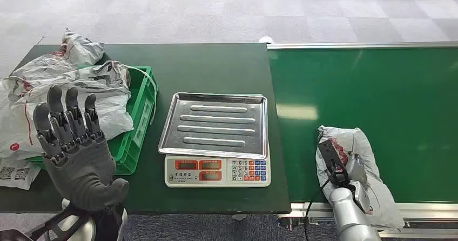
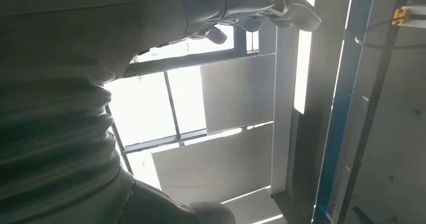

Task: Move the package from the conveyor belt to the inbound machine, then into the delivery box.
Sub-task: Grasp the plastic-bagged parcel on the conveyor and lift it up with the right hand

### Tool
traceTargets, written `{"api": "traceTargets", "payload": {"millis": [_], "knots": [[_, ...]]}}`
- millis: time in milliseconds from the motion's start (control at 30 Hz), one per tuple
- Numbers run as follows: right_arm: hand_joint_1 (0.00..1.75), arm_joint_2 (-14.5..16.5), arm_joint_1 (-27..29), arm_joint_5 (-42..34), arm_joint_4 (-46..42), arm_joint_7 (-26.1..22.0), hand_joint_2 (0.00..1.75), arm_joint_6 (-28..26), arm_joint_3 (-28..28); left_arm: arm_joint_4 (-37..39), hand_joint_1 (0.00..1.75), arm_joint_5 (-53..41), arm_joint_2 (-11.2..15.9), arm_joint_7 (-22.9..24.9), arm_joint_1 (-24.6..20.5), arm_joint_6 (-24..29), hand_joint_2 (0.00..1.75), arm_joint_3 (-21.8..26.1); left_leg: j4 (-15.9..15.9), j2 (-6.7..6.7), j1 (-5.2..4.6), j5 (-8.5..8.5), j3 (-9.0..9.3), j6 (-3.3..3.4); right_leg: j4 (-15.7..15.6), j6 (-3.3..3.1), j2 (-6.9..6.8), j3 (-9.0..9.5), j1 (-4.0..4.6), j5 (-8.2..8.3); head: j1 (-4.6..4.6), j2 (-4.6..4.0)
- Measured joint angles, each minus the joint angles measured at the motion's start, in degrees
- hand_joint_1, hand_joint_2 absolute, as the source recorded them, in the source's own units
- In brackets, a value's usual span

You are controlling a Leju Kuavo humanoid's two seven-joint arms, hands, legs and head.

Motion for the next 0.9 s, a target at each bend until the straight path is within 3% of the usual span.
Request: {"api": "traceTargets", "payload": {"millis": [567,700,900], "knots": [[1.75,-1.28,-2.92,1.55,3.63,-0.42,1.75,0.11,1.75,-0.02,0.00,-0.20,-0.06,0.00,0.18,0.08,1.75,1.09,0.02,0.09,0.03,-0.09,0.42,0.06,-0.05,0.08,0.07,0.43,0.04,-0.02,0.01,0.00],[1.75,-1.10,-2.83,2.28,3.65,-5.14,1.75,0.71,2.55,-0.13,0.00,-0.21,-0.07,0.00,0.25,0.11,1.75,1.42,0.01,0.14,0.04,-0.11,0.38,0.02,-0.04,0.06,0.16,0.39,0.06,-0.03,0.01,0.00],[1.75,2.34,0.19,0.00,-3.53,-19.27,1.75,2.23,7.14,-0.42,0.00,-0.37,0.00,0.00,0.35,1.50,1.75,1.43,0.01,0.06,0.04,-0.07,0.27,0.01,-0.03,0.05,0.10,0.28,0.05,-0.04,-0.01,0.00]]}}
